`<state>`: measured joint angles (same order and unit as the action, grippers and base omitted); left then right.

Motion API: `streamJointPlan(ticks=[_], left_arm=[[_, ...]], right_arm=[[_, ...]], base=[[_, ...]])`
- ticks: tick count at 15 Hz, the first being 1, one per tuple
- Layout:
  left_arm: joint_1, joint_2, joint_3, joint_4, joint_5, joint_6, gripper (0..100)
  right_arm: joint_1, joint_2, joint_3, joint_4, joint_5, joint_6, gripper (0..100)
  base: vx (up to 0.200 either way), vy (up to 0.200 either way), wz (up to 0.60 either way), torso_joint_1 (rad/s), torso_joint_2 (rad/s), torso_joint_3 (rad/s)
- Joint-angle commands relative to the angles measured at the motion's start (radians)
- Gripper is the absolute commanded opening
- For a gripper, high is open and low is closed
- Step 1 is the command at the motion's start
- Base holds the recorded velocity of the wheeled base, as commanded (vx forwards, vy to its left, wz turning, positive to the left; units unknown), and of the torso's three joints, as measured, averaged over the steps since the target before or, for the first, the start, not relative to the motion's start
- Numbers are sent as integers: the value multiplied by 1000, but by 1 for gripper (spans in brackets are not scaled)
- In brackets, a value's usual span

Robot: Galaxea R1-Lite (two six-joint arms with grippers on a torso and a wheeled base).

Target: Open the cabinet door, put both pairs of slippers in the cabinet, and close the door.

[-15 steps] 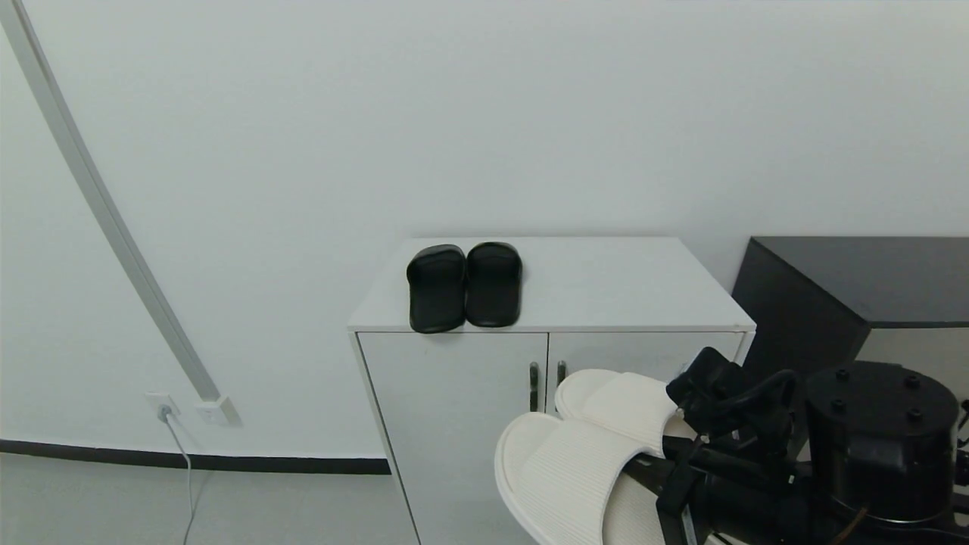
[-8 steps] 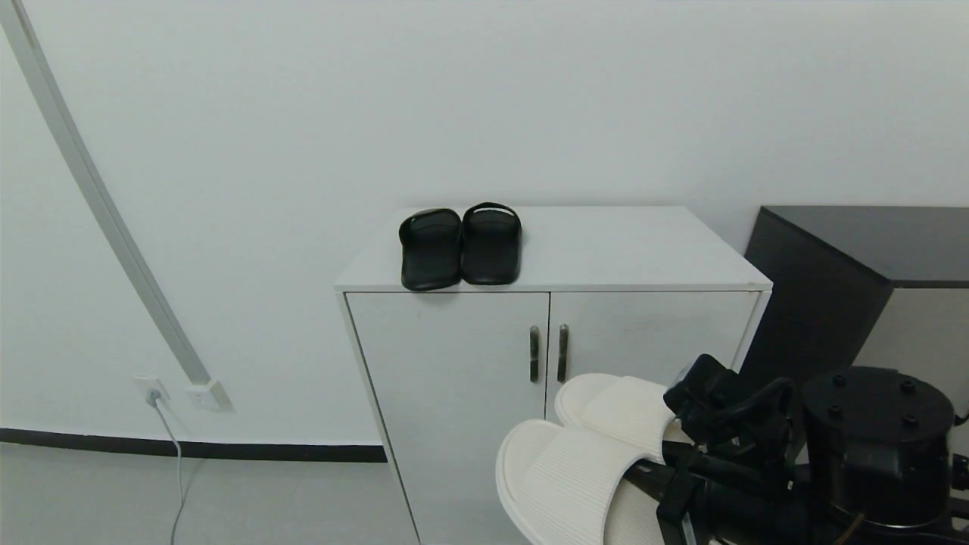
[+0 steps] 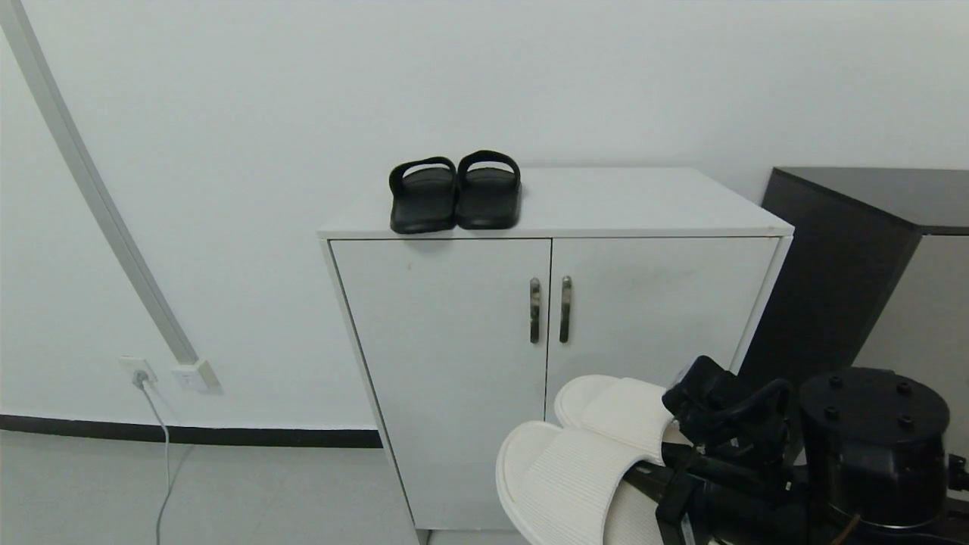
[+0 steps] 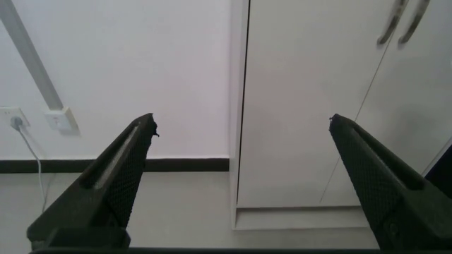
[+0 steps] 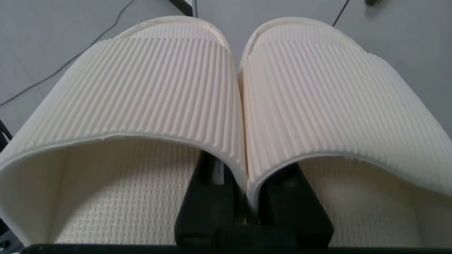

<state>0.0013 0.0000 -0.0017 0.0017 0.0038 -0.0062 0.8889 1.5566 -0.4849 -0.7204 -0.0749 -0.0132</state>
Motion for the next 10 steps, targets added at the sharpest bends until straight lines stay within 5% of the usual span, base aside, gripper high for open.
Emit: streamJointPlan(ticks=[1, 10], left_arm=[[0, 0, 0, 0, 1, 0, 100], [0, 0, 0, 0, -1, 0, 100]], right_arm=[[1, 2, 0, -1, 0, -1, 0], [1, 10, 3, -1, 0, -2, 0]], base=[[0, 0, 0, -129, 486, 339], [0, 0, 0, -67, 411, 333]])
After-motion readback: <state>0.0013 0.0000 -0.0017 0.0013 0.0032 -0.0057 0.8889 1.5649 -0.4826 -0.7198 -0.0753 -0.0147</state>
